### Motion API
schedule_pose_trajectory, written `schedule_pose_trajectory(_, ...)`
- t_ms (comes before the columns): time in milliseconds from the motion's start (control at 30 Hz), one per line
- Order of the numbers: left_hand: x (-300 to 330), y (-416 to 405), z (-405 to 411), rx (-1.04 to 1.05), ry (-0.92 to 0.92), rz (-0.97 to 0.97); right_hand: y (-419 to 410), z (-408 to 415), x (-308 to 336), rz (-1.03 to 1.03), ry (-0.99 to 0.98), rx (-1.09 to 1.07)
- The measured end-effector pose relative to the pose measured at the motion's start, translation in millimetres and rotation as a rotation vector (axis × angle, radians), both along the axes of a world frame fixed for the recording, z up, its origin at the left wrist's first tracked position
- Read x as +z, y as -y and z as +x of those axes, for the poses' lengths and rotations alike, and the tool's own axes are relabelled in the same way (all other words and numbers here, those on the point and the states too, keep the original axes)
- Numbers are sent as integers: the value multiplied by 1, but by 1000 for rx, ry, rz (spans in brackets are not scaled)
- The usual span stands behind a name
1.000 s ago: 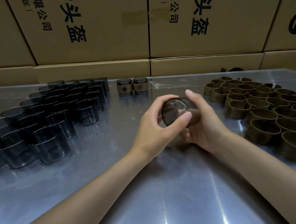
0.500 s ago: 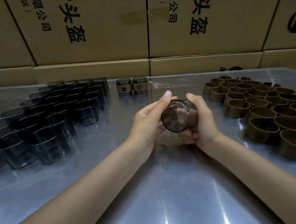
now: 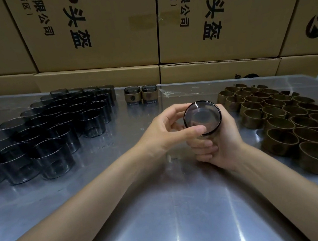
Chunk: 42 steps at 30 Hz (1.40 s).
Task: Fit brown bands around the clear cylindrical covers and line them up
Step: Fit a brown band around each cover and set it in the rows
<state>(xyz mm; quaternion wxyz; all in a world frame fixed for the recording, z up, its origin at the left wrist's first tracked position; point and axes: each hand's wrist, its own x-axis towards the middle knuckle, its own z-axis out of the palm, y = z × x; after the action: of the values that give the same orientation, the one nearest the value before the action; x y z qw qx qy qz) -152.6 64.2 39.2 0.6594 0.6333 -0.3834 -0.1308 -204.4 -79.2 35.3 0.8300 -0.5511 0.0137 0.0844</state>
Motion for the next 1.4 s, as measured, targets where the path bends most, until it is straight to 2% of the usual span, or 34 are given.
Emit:
schedule_pose_trajectory(133,2,4,-7,87,124,3,-10,3,-4,-14,5,-202)
schedule_pose_trajectory(300,-1,14,-18,234,97,-108,-24,1,-7,-154,75,-325)
schedule_pose_trajectory(433,0,17,-16,264,-60,-137,-25,2,-12,-215,160,-342)
schedule_pose_trajectory(633,-8,6,3,135,-306,-196,-25,9,-16,-296,183,-382)
schedule_pose_trajectory(733,-13,-3,11,191,-360,-121,-20,12,-16,-307,172,-448)
schedule_pose_trajectory(900,-11,-14,29,152,-330,109,-9,12,-17,-296,222,-376)
schedule_pose_trajectory(1000,-12,-13,30,113,-331,162,-6,12,-18,-228,239,-320)
schedule_pose_trajectory(1200,-17,-24,38,25,-395,10,1,15,-20,-205,255,-227)
schedule_pose_trajectory(1400,-20,-27,39,-77,-339,-40,2,16,-13,-174,117,-219)
